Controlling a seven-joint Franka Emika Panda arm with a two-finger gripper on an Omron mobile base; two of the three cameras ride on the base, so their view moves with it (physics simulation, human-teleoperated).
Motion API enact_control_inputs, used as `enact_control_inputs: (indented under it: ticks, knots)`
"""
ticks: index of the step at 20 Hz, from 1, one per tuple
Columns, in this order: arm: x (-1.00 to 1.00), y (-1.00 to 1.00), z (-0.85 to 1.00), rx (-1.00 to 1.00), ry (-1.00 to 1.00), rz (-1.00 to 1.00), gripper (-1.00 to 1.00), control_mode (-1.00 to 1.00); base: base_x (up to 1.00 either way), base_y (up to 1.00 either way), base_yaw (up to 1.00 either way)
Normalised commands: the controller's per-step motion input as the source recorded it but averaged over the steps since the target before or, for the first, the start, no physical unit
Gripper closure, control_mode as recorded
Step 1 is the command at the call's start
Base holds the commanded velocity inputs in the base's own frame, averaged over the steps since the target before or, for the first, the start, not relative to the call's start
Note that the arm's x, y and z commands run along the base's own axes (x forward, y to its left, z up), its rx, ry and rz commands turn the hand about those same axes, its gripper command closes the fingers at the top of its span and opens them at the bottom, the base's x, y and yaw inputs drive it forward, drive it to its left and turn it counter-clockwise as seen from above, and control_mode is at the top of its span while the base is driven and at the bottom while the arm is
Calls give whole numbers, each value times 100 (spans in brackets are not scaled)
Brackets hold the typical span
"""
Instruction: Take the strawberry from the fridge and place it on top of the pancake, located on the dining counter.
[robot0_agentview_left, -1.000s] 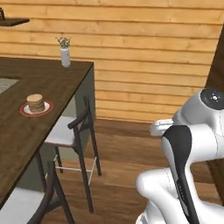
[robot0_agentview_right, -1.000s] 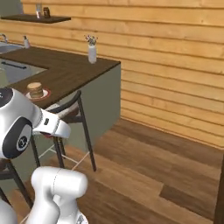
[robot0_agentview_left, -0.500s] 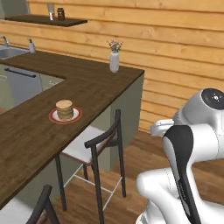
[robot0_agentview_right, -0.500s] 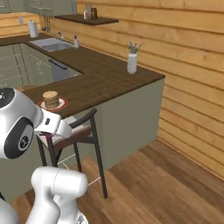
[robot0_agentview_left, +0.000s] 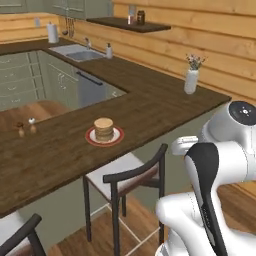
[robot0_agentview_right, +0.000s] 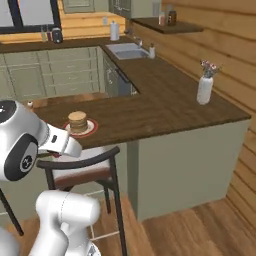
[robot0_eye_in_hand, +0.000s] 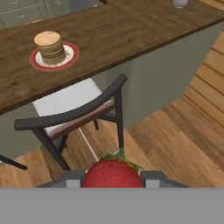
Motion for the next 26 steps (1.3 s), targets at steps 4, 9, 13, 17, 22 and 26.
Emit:
enact_control_inputs:
  ticks: [4, 9, 13, 17, 22, 26]
  knots:
    - [0, 0, 0, 0, 0, 0, 100, 100, 0, -39, 75]
    - [0, 0, 0, 0, 0, 0, 100, 100, 10, -47, 54]
    - [0, 0, 0, 0, 0, 0, 100, 100, 0, -47, 28]
    - [0, 0, 0, 0, 0, 0, 100, 100, 4, -16, 7]
    - [0, 0, 0, 0, 0, 0, 100, 100, 46, 12, -1]
    - [0, 0, 0, 0, 0, 0, 100, 100, 64, -10, 0]
